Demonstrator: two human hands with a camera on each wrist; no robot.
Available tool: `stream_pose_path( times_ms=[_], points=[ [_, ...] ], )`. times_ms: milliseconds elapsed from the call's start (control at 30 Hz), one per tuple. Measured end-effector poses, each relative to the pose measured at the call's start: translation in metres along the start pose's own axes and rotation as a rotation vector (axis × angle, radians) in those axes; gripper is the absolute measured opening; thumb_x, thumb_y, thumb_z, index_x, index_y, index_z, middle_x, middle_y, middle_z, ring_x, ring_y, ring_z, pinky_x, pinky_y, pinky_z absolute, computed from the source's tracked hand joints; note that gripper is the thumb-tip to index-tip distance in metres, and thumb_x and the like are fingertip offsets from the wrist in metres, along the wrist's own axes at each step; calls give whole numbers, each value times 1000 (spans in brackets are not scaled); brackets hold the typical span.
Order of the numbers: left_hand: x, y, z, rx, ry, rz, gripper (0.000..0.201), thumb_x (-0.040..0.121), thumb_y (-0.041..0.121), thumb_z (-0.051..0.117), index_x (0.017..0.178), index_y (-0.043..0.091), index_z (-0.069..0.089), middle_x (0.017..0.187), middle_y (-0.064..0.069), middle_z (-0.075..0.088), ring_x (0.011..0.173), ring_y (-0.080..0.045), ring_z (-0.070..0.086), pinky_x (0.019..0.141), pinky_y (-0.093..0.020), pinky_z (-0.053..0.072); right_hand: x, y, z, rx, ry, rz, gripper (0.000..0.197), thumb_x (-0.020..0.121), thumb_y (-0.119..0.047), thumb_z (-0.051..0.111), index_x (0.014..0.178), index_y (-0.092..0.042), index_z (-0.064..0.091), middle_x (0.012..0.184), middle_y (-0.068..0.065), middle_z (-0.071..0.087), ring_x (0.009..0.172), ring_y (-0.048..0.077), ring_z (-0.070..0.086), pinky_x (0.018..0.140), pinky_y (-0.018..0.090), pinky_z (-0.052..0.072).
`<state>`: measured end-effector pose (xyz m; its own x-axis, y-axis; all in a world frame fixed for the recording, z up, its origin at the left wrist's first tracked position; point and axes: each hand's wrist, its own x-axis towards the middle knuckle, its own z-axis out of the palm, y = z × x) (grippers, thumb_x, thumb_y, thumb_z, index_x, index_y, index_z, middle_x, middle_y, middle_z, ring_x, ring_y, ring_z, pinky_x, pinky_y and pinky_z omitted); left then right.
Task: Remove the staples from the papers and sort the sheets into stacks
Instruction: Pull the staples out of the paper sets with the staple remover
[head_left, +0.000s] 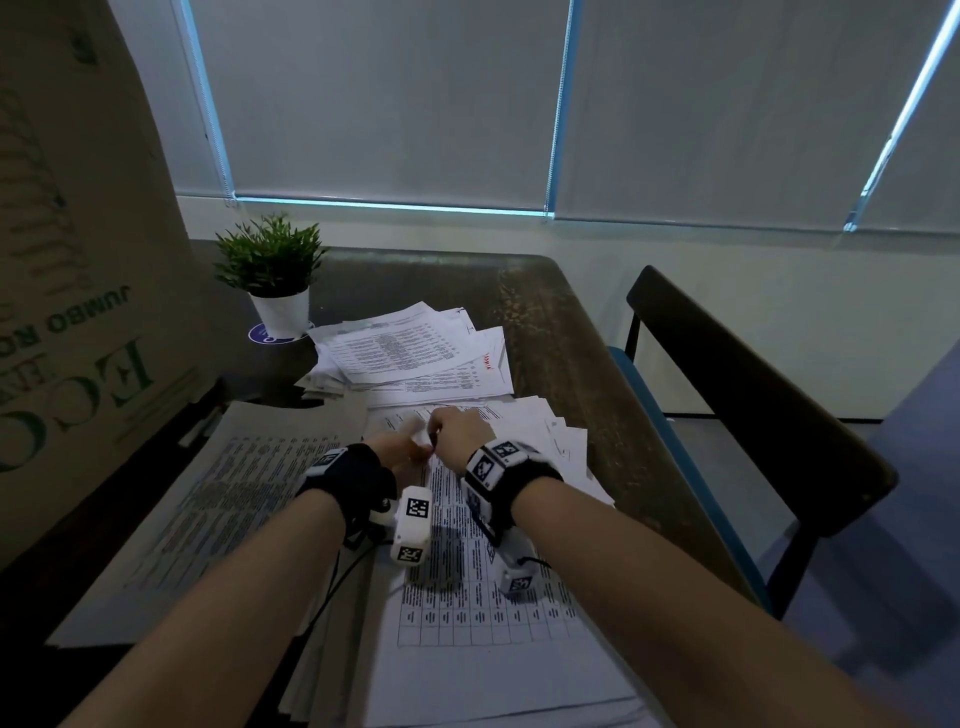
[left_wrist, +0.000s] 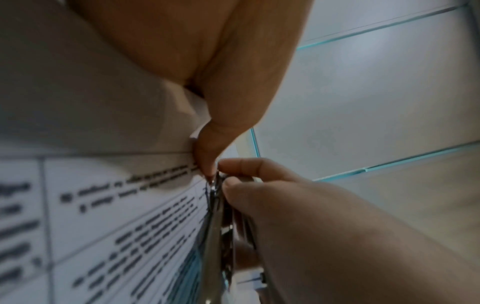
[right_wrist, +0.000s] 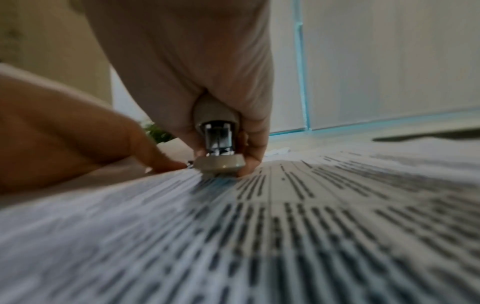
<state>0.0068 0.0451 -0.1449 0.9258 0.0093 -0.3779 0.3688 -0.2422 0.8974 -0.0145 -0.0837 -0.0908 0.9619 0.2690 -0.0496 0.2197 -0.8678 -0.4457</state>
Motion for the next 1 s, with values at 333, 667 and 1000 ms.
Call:
stream_pose_path(
  times_ms=[333,667,1000],
  points=[
    [-25,23,13,272,276,22,52,96,31,52,134,-4,45,143,-18,43,131,-29,42,104,-28,34,-13,47,7,970,267,272,30,100,-10,45,110,-21,71,99,10,69,72,18,62,70,34,55],
    [-43,56,9,658,319,396,20,83,7,62,102,-1,64,99,-15,60,96,-28,57,77,-33,44,-45,107,-15,1281,723,540,21,102,-7,37,105,-17,55,71,7,55,53,21,49,51,32,41],
    [-71,52,2,636,-128,2,26,75,3,76,98,4,63,101,-12,66,96,-32,64,82,-38,54,-37,114,-18,1366,695,654,53,104,-8,28,151,-30,34,130,11,56,67,22,56,54,33,48]
  ],
)
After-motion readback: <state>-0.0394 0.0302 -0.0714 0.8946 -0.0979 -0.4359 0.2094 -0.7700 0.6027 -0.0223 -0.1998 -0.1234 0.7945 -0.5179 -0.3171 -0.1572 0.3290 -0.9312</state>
